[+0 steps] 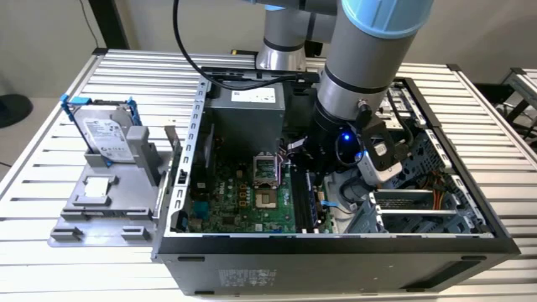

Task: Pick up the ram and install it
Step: 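Insert the ram into the slot, then press down the ram until it locks into place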

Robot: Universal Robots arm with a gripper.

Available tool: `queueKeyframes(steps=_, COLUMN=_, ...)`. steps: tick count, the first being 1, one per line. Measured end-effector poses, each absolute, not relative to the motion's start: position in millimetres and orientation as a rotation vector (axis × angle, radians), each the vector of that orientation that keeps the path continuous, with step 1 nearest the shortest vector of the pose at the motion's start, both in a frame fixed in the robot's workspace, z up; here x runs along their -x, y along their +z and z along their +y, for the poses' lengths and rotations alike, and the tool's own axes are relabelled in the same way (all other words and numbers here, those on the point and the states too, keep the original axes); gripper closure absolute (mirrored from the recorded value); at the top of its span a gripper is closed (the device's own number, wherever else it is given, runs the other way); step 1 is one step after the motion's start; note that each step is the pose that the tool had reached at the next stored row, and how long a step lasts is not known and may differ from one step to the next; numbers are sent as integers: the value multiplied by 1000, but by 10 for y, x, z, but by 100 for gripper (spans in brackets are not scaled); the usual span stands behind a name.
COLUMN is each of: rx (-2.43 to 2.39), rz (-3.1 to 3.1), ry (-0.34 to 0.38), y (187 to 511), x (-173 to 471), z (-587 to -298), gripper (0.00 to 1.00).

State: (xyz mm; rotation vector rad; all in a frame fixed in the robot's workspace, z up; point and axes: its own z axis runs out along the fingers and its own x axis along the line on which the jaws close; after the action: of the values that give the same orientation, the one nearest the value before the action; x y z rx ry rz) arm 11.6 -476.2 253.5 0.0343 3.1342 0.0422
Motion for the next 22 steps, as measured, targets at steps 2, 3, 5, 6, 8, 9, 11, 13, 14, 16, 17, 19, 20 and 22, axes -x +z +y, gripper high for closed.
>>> queueKeyframes(steps=2, rx=-34, rz=3134, ry=42, y=2535, x=-116, z=-4762, gripper=100)
queueKeyframes(steps=3, rx=-34, rz=3134, ry=42, y=2535, x=-116, z=-4762, gripper=100)
queueKeyframes(steps=5, rx=-34, rz=3134, ry=42, y=2534, x=-116, z=-4762, gripper=100)
queueKeyframes(steps=6, rx=-34, rz=3134, ry=42, y=2535, x=-116, z=-4762, gripper=100)
queueKeyframes(steps=8, rx=-34, rz=3134, ry=42, y=2535, x=-116, z=-4762, gripper=100)
queueKeyframes(steps=9, rx=-34, rz=3134, ry=42, y=2535, x=-116, z=-4762, gripper=100)
queueKeyframes(steps=11, rx=-34, rz=3134, ry=42, y=2535, x=-116, z=-4762, gripper=100)
queueKeyframes(steps=13, rx=-34, rz=3134, ry=42, y=2535, x=-116, z=-4762, gripper=100)
queueKeyframes(steps=14, rx=-31, rz=3134, ry=42, y=2535, x=-116, z=-4762, gripper=100)
queueKeyframes(steps=16, rx=2, rz=3135, ry=42, y=2535, x=-115, z=-4762, gripper=100)
queueKeyframes(steps=17, rx=26, rz=3135, ry=42, y=2535, x=-115, z=-4762, gripper=100)
queueKeyframes(steps=19, rx=78, rz=3134, ry=42, y=2535, x=-115, z=-4761, gripper=100)
queueKeyframes(steps=20, rx=107, rz=3134, ry=42, y=2535, x=-116, z=-4761, gripper=100)
queueKeyframes(steps=22, rx=164, rz=3132, ry=42, y=2534, x=-116, z=-4761, gripper=100)
